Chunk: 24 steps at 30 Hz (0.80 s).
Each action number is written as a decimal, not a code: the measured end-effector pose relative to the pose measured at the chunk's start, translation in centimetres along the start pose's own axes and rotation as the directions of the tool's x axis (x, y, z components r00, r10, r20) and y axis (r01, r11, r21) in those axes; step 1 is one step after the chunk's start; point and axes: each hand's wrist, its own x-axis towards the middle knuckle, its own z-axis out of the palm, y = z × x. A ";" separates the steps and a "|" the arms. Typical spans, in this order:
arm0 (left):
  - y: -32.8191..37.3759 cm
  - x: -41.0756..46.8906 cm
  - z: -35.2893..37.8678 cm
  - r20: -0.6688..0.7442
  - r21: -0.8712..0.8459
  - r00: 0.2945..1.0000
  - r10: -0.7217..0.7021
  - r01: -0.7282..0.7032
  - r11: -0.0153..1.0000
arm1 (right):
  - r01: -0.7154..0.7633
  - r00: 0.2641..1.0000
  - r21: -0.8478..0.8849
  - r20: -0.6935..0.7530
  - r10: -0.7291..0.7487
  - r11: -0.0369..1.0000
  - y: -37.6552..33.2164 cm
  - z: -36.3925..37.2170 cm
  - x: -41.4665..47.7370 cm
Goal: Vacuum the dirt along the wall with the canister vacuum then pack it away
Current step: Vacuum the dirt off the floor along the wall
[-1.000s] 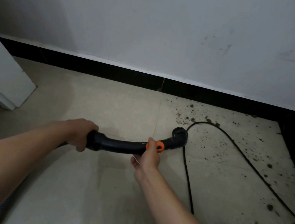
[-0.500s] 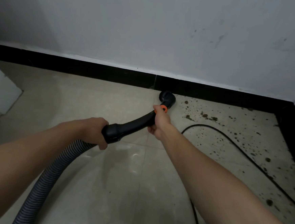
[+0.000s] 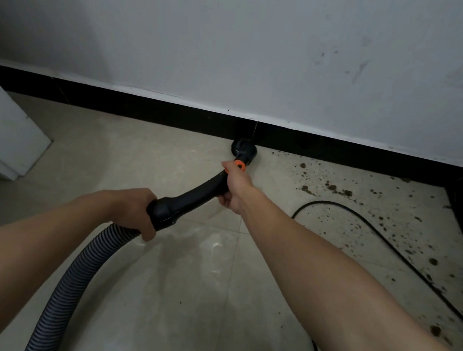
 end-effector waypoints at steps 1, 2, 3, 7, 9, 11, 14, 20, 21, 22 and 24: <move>0.0 -0.1 0.0 0.000 0.035 1.000 0.002 -0.002 0.999 | -0.009 1.000 0.031 -0.015 0.009 0.999 0.7 -0.4 -0.1; 0.1 -0.1 0.0 -0.003 0.071 1.000 0.005 -0.005 0.997 | -0.012 0.999 0.064 -0.033 0.015 0.998 1.6 -0.9 -0.2; 0.3 0.0 0.1 -0.008 0.101 1.000 0.008 -0.007 0.995 | -0.012 0.999 0.096 -0.048 0.017 0.995 2.4 -1.4 -0.2; 1.3 0.2 0.3 -0.038 0.101 0.998 0.049 -0.045 0.994 | 0.022 0.997 0.134 -0.076 -0.012 0.991 2.5 -2.5 -0.5; 1.3 -0.1 -0.3 -0.074 0.050 0.995 0.067 -0.064 0.997 | 0.062 0.996 0.136 -0.070 -0.053 0.989 0.9 -2.1 -0.7; 0.8 -0.4 -1.2 -0.120 0.014 0.991 0.067 -0.066 0.998 | 0.126 0.991 0.118 -0.066 -0.119 0.985 -0.6 -1.0 -1.0; -0.6 -1.1 -2.0 -0.217 -0.028 0.975 0.045 -0.053 0.998 | 0.191 0.981 0.095 -0.051 -0.187 0.977 -2.1 1.0 -1.6; -3.8 -2.7 -2.1 -0.337 -0.111 0.941 -0.025 -0.013 0.994 | 0.204 0.978 0.027 0.043 -0.205 0.979 -3.9 5.4 -2.5; -4.3 -3.0 -2.0 -0.340 -0.139 0.939 -0.047 -0.001 0.990 | 0.200 0.977 -0.001 0.074 -0.199 0.980 -4.2 6.2 -2.7; -4.7 -3.2 -1.9 -0.340 -0.170 0.938 -0.068 0.010 0.985 | 0.200 0.975 -0.029 0.105 -0.196 0.979 -4.5 6.9 -3.0; -5.5 -3.6 -1.7 -0.325 -0.216 0.940 -0.103 0.032 0.976 | 0.203 0.971 -0.067 0.145 -0.192 0.977 -4.8 8.0 -3.3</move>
